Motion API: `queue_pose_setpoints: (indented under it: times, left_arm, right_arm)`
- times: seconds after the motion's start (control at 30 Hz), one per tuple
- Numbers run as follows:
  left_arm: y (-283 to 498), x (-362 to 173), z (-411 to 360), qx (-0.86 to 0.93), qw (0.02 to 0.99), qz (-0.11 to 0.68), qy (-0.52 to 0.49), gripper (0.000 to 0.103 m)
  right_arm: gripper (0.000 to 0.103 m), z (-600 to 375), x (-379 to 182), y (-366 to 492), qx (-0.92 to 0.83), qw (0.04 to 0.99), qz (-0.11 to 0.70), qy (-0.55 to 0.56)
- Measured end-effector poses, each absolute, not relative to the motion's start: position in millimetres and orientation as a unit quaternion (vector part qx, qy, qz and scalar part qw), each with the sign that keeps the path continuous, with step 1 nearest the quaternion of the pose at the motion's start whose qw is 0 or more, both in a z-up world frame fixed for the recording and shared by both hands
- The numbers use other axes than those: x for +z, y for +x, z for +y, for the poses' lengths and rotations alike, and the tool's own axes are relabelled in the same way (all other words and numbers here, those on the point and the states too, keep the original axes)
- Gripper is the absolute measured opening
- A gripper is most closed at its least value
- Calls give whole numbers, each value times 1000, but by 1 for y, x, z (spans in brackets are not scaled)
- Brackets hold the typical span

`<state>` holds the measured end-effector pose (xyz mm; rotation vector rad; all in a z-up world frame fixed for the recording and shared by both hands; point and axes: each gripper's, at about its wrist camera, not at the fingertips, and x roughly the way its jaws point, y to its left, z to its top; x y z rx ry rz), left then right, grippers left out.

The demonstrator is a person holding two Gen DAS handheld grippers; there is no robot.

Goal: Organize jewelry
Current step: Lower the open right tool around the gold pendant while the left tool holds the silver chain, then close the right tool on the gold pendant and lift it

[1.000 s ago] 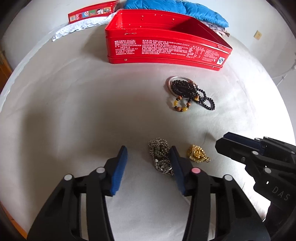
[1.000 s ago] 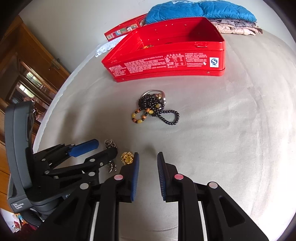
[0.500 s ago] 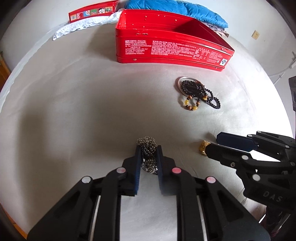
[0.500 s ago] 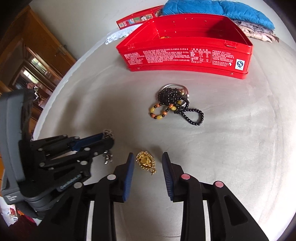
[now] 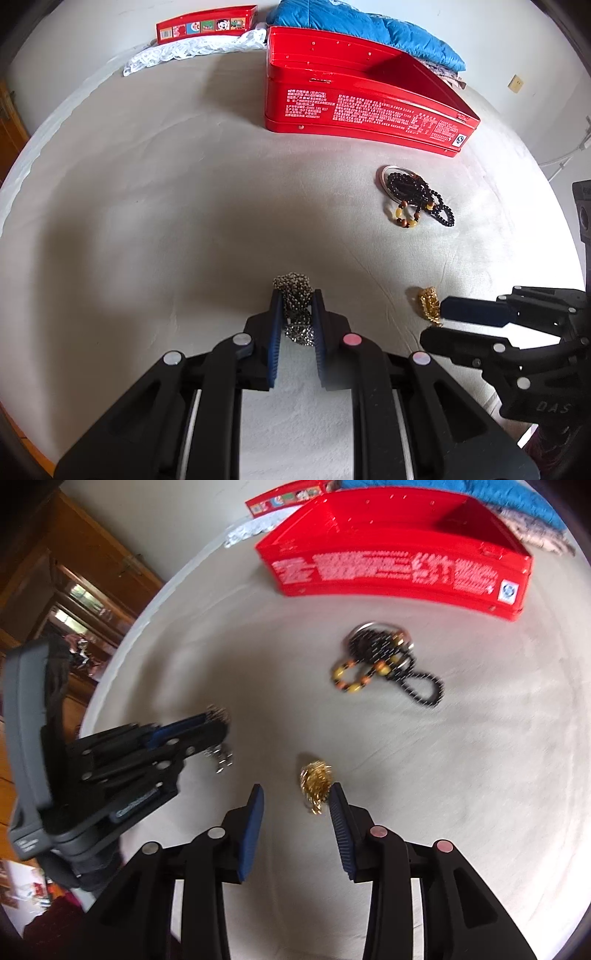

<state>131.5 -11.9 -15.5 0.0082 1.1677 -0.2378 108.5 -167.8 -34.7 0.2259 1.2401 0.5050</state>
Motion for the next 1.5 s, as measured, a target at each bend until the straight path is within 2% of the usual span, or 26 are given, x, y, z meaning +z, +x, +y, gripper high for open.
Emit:
queue_pose_setpoints:
  times: [0.3,0.47,0.7,1.17,1.4,1.5]
  left_arm:
    - [131,-17,-9,-118,826,551,-4,14]
    - [132,-17,-8,-121,827,549,-5,14]
    - [130,-12,-9,-125,830,543,-3,14]
    - [128,12,-10,-136,846,515,-5,14]
    - [127,-6,-13,-141,831,539,-1,14]
    - [126,-12,-14,-138,826,547,6,17]
  right_arm:
    - [38,-156,-35,113,194,800,565,59]
    - [19,-146,-36,111,172,812,557,10]
    - [19,-151,-30,113,177,816,549,28]
    - [19,-186,17,95,178,848,496,58]
    - [19,-180,-1,104,187,834,515,67]
    - [19,-179,-6,105,188,830,520,69]
